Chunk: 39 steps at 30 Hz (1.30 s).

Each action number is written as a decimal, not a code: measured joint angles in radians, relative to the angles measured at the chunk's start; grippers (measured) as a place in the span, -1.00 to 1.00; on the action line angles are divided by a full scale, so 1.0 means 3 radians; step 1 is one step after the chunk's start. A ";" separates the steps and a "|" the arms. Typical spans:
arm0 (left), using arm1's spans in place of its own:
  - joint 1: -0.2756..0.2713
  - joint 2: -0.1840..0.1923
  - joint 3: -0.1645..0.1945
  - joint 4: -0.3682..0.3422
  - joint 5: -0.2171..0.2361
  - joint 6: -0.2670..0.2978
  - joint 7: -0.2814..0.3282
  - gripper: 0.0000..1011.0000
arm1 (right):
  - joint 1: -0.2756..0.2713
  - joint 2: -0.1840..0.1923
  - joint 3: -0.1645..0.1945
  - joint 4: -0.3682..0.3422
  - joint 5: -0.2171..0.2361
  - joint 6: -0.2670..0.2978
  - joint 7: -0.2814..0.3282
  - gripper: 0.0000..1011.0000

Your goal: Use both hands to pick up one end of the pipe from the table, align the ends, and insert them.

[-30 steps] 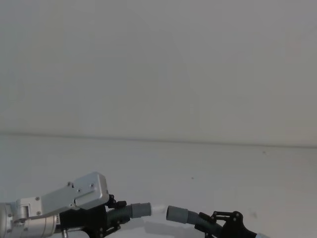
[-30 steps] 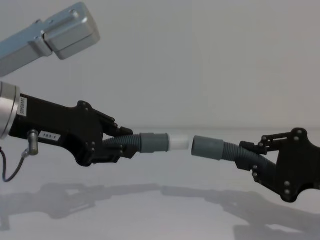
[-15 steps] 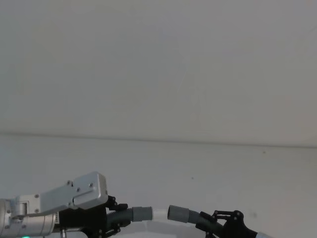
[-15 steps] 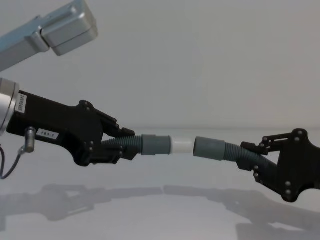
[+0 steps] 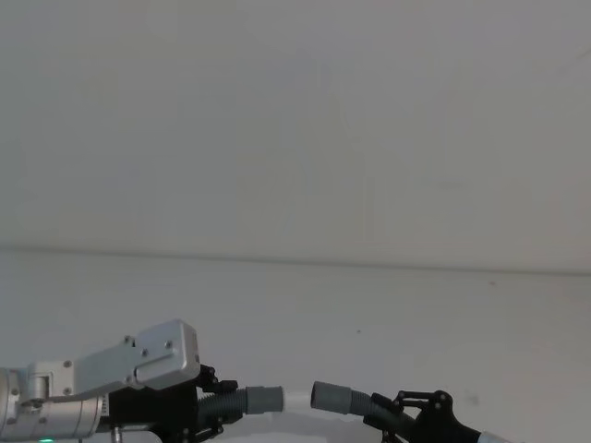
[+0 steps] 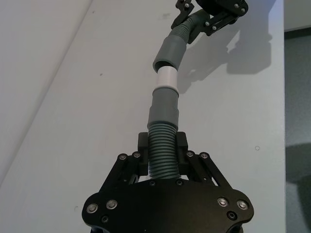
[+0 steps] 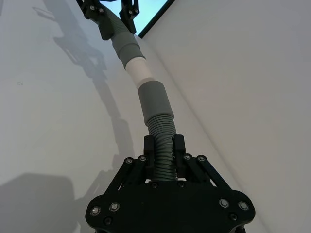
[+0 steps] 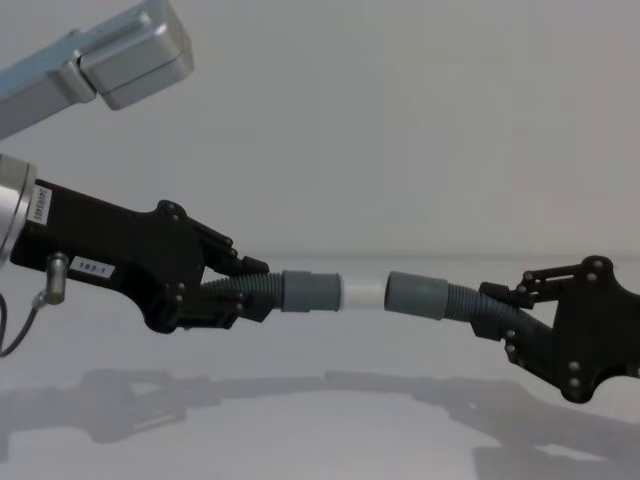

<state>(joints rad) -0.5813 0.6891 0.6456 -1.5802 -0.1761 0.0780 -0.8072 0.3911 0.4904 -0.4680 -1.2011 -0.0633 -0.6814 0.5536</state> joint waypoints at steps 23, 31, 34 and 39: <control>-0.0086 -0.0015 0.0085 0.0070 -0.0005 -0.0027 -0.0001 -0.42 | 0.0029 0.0015 -0.0007 0.0063 0.0063 -0.0154 0.0084 -0.58; -0.0100 -0.0019 0.0107 0.0084 -0.0021 -0.0039 -0.0012 -0.42 | 0.0036 0.0012 -0.0014 0.0065 0.0071 -0.0159 0.0100 -0.58; -0.0103 -0.0019 0.0110 0.0086 -0.0024 -0.0041 -0.0013 -0.42 | 0.0041 0.0011 -0.0019 0.0065 0.0073 -0.0159 0.0104 -0.58; -0.0110 -0.0022 0.0116 0.0095 -0.0029 -0.0051 -0.0016 -0.42 | 0.0050 0.0008 -0.0031 0.0065 0.0076 -0.0159 0.0112 -0.58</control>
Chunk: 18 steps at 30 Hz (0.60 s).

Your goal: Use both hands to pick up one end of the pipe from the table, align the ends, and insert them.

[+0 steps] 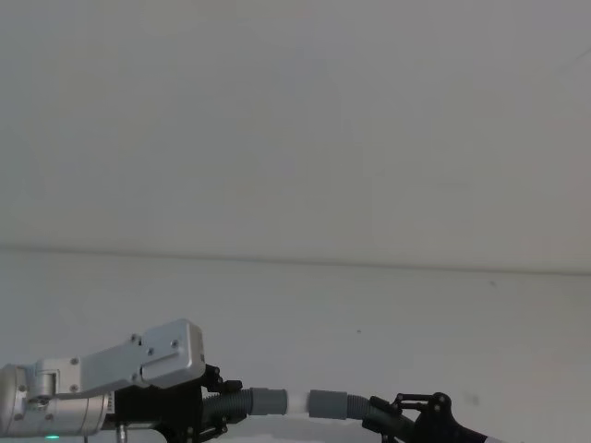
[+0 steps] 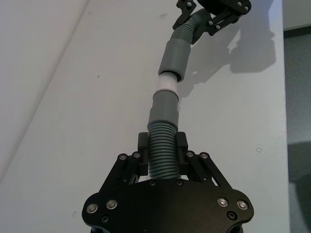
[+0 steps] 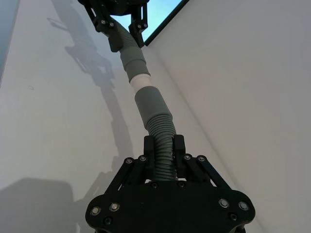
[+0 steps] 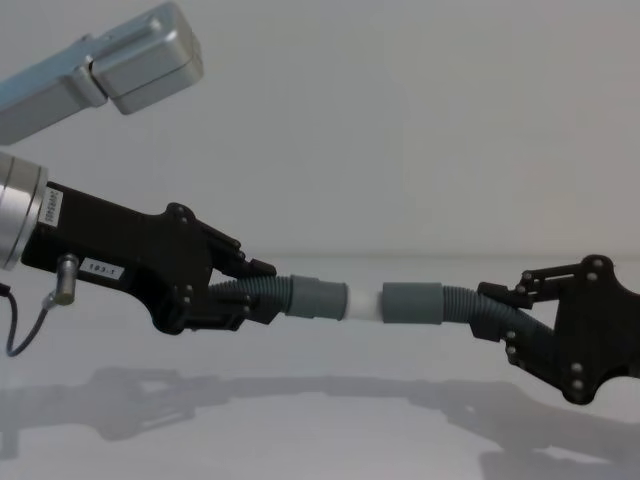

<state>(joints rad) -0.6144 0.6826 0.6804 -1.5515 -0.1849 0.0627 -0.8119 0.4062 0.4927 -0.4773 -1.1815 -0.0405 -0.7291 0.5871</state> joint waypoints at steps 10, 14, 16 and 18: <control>-0.0019 -0.0005 0.0007 0.0026 -0.0019 -0.0018 -0.0015 -0.42 | 0.0022 -0.0009 -0.0021 0.0011 0.0003 0.0006 0.0012 -0.58; -0.0022 -0.0003 0.0007 0.0030 -0.0028 -0.0024 -0.0019 -0.42 | 0.0029 -0.0014 -0.0024 0.0016 0.0004 0.0009 0.0012 -0.58; -0.0023 -0.0001 0.0007 0.0031 -0.0033 -0.0026 -0.0020 -0.42 | 0.0035 -0.0016 -0.0025 0.0021 0.0005 0.0013 0.0012 -0.58; -0.0023 0.0003 0.0005 0.0031 -0.0039 -0.0026 -0.0020 -0.42 | 0.0041 -0.0019 -0.0026 0.0025 0.0005 0.0019 0.0012 -0.58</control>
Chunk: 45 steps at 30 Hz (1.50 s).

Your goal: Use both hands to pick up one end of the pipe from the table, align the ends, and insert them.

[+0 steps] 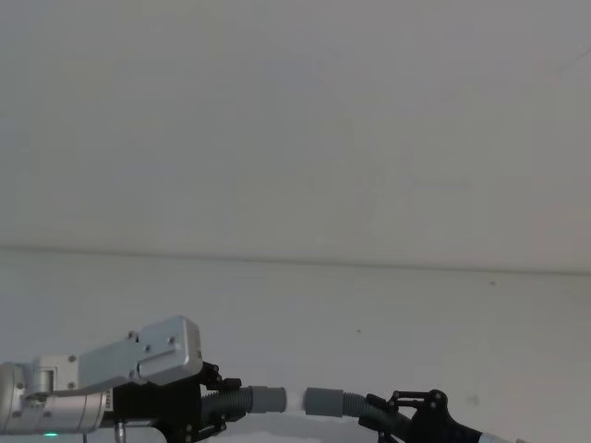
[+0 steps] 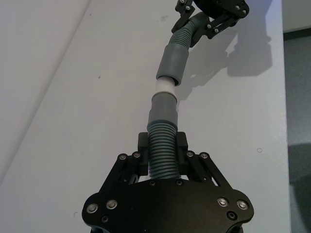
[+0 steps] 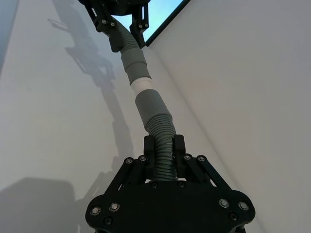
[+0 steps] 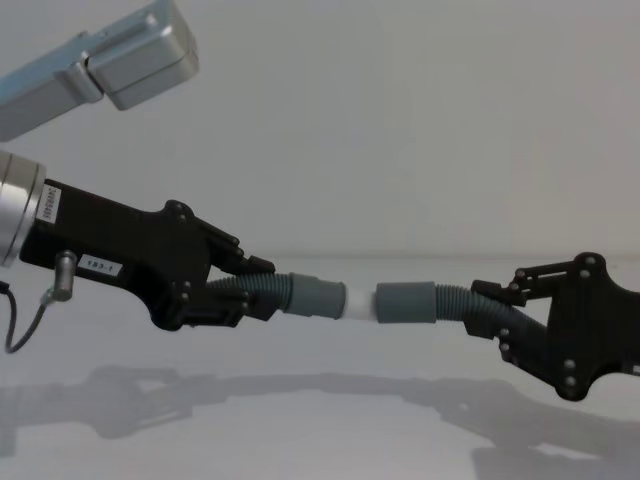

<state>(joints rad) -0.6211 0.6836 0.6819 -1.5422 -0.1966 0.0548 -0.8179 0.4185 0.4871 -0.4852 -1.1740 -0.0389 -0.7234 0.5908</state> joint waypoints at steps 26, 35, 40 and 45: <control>0.0056 0.0047 -0.0043 -0.0050 -0.0048 -0.0003 0.0018 -0.42 | 0.0056 -0.0008 0.0003 0.0038 0.0065 0.0050 0.0038 -0.58; 0.0075 0.0063 -0.0059 -0.0066 -0.0048 0.0010 0.0032 -0.42 | 0.0063 -0.0005 -0.0005 0.0041 0.0082 0.0058 0.0058 -0.58; 0.0090 0.0077 -0.0074 -0.0074 -0.0048 0.0029 0.0046 -0.42 | 0.0064 -0.0004 -0.0009 0.0041 0.0093 0.0061 0.0066 -0.58; 0.0106 0.0090 -0.0089 -0.0081 -0.0043 0.0047 0.0058 -0.42 | 0.0065 0.0001 -0.0014 0.0039 0.0102 0.0059 0.0082 -0.58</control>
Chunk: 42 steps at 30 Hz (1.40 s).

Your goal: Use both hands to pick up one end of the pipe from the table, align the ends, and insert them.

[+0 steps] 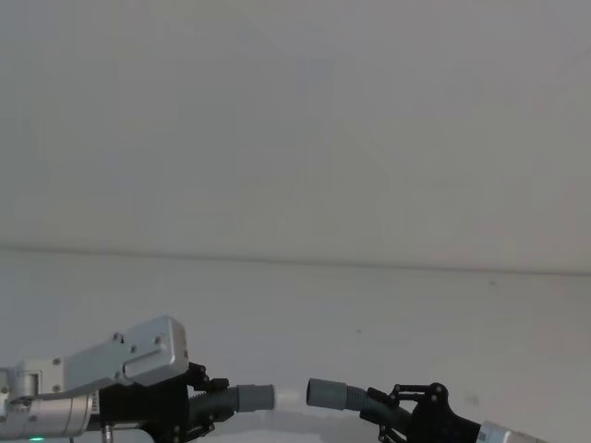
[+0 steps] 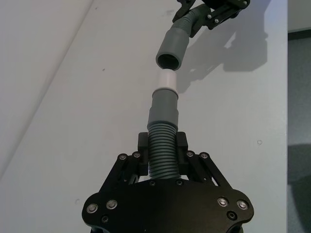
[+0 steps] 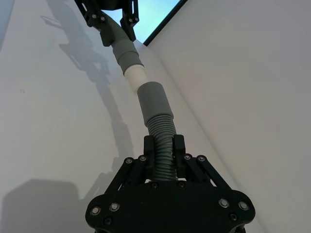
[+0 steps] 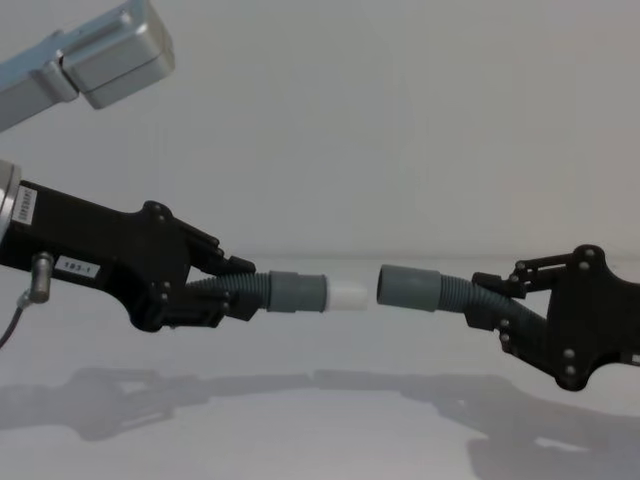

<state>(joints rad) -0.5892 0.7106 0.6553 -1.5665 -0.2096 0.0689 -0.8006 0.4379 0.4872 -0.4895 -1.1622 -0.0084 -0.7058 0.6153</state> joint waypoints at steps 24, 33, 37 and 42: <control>0.0001 -0.0018 -0.0010 0.0027 0.0033 -0.0018 0.0000 -0.42 | -0.0018 0.0027 -0.0030 -0.0057 0.0040 -0.0026 0.0054 -0.58; 0.0000 -0.0020 -0.0007 0.0028 0.0034 -0.0035 -0.0007 -0.42 | -0.0019 0.0026 -0.0034 -0.0062 0.0041 -0.0018 0.0051 -0.58; 0.0002 -0.0015 -0.0006 0.0020 0.0033 -0.0036 -0.0009 -0.42 | -0.0016 0.0025 -0.0034 -0.0055 0.0040 -0.0011 0.0048 -0.58; 0.0007 -0.0005 -0.0006 0.0003 0.0030 -0.0035 -0.0009 -0.42 | -0.0009 0.0024 -0.0034 -0.0043 0.0036 0.0001 0.0045 -0.58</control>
<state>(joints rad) -0.5870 0.7092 0.6533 -1.5656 -0.2005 0.0583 -0.8034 0.4351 0.4945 -0.4996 -1.1751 0.0024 -0.7054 0.6287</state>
